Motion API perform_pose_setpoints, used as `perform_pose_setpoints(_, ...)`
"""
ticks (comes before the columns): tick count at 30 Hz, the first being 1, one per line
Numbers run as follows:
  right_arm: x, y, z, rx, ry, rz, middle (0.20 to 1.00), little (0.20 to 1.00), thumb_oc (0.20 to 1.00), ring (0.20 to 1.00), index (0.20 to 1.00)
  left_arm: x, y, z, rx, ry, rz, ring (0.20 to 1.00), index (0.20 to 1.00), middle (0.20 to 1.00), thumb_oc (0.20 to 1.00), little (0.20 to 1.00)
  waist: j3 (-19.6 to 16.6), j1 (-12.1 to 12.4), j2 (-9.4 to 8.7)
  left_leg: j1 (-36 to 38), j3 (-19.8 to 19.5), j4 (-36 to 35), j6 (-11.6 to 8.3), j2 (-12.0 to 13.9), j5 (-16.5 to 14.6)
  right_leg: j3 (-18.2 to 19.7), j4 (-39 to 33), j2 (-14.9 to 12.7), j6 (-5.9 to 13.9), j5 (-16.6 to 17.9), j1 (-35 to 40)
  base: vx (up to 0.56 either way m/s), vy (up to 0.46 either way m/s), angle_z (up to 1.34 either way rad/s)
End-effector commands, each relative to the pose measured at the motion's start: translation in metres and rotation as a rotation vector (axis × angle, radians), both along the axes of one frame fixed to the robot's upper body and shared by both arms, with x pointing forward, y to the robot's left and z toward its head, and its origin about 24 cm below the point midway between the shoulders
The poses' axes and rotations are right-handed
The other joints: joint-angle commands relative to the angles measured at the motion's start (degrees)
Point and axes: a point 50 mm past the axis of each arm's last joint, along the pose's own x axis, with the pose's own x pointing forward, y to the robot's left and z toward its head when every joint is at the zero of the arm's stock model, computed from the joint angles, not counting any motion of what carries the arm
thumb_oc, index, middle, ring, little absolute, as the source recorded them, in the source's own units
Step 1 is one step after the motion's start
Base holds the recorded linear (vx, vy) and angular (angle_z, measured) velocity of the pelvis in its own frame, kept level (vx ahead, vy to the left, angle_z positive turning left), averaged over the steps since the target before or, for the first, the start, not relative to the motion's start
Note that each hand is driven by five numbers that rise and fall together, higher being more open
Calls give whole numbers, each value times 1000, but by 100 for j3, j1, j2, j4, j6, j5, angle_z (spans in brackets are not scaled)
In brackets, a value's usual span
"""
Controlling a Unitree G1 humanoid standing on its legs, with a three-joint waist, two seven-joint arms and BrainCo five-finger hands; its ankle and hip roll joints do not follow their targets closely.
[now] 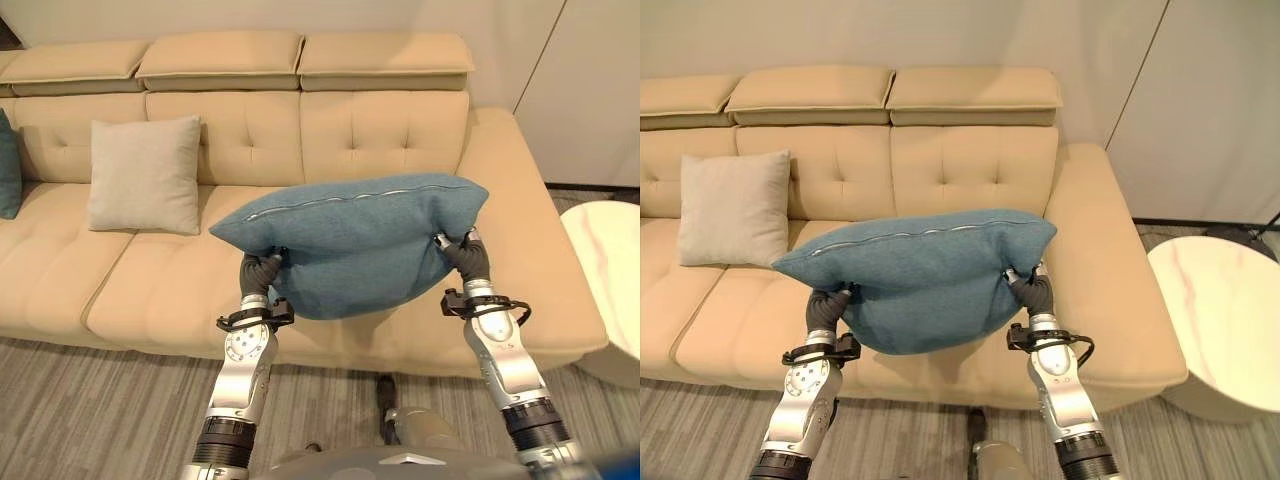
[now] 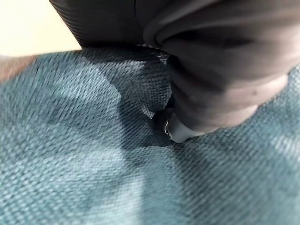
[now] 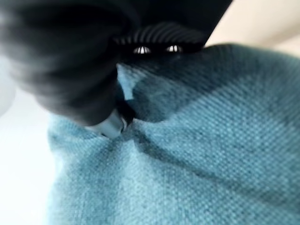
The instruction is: Pick up all the scattered cushions and arrange them neatly on the sofa.
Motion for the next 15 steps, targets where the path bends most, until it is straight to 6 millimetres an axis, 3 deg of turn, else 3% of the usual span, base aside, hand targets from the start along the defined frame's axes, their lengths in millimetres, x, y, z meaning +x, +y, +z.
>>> perform_pose_setpoints(1, 2, 27, 55, 103, -298, 118, 200, 200, 200, 200, 200, 18, -21, 64, 16, -333, -130, 200, 200, 200, 200, 200, -310, -106, -251, 91, 43, 830, 10, -517, 105, 375, -306, -222, 435, 285, 427, 181, -167, 76)
perform_pose_setpoints(2, 1, 23, 51, 110, -279, 103, 200, 200, 200, 200, 200, 16, -20, 61, 11, -317, -139, 200, 200, 200, 200, 200, -269, 0, -478, -412, 216, 1245, 129, -481, 23, 421, -448, -355, 412, 236, 690, 160, -136, 11)
perform_pose_setpoints(6, 1, 18, 49, 101, -266, 89, 200, 200, 200, 200, 200, 14, -11, 56, 29, -290, -122, 200, 200, 200, 200, 200, -247, 125, -633, -750, 341, 826, 240, -474, -215, 595, -540, -408, 427, 102, 873, 106, -36, 1)
perform_pose_setpoints(10, -1, 11, 46, 101, -249, 68, 200, 200, 200, 200, 200, 12, -4, 57, 35, -291, -99, 200, 200, 200, 200, 200, -156, 227, -607, -1066, 315, 612, 120, -231, 120, 842, -525, -426, 407, -89, 1043, 94, 73, -22)
perform_pose_setpoints(15, -2, 11, 45, 84, -245, 75, 200, 200, 200, 200, 200, 8, -3, 54, 20, -281, -97, 200, 200, 200, 200, 200, -254, 245, -417, -742, 334, -78, 95, -265, 169, 1011, -486, -431, 462, -171, 1096, 112, 171, -30)
